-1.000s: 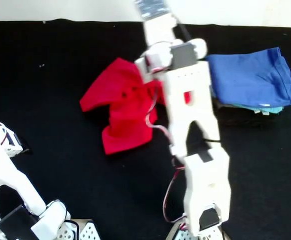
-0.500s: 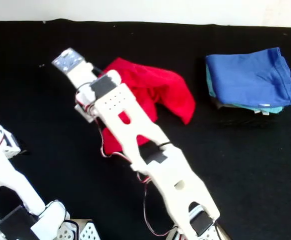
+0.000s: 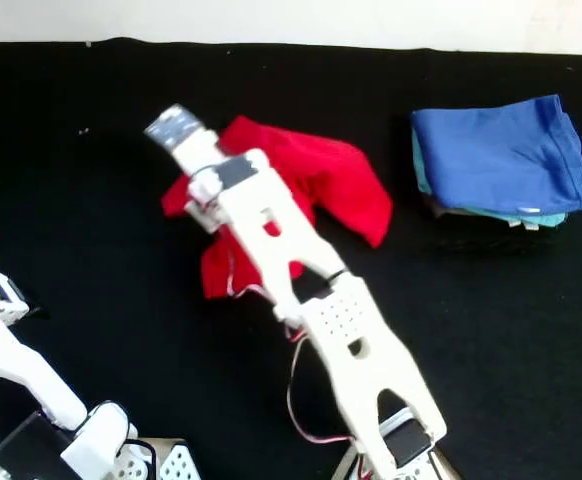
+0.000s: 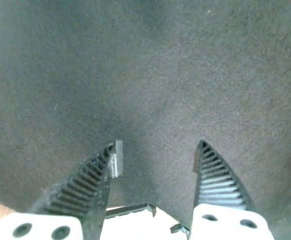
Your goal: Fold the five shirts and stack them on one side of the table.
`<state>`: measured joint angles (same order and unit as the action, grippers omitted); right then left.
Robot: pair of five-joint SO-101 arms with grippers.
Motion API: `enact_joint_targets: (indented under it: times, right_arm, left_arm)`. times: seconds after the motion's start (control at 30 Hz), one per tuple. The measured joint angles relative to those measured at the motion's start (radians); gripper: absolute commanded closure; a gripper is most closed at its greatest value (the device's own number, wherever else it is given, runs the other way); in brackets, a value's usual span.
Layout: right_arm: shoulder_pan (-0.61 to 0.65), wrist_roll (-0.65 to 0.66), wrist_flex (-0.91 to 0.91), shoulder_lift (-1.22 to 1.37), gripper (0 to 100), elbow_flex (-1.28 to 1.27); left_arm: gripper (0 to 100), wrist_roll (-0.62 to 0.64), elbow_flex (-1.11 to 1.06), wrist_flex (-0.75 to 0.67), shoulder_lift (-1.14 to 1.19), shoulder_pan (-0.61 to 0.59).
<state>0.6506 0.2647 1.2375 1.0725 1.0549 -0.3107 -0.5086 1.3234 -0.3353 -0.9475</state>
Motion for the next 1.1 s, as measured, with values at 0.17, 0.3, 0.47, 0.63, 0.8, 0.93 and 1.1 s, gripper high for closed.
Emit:
enact_joint_targets:
  times: [0.17, 0.3, 0.47, 0.63, 0.8, 0.93, 1.1]
  right_arm:
    - [-0.089, 0.0, 0.043, 0.002, 99.1, 0.055]
    - [-0.115, 0.0, 0.149, 0.0, 99.2, 0.222]
    - [-0.12, 0.0, 0.265, -0.051, 99.2, 0.48]
    - [-0.12, 0.0, 0.391, -0.104, 98.8, 0.594]
    - [-0.094, 0.0, 0.489, -0.083, 86.5, 0.578]
    - [-0.041, 0.0, 0.466, 0.031, 73.1, 0.532]
    - [0.0, 0.0, 0.377, 0.143, 73.2, 0.526]
  left_arm:
    - [77, 0.0, 0.0, 0.0, 0.0, 0.0]
    - [77, 0.0, 0.0, 0.0, 0.0, 0.009]
    - [77, 0.0, 0.0, 0.0, 0.0, 0.066]
    - [77, 0.0, 0.0, 0.0, 0.0, 0.118]
    - [77, 0.0, 0.0, 0.0, 0.0, 0.12]
    - [77, 0.0, -0.031, 0.0, 0.0, 0.12]
    - [77, 0.0, -0.083, 0.0, 0.0, 0.12]
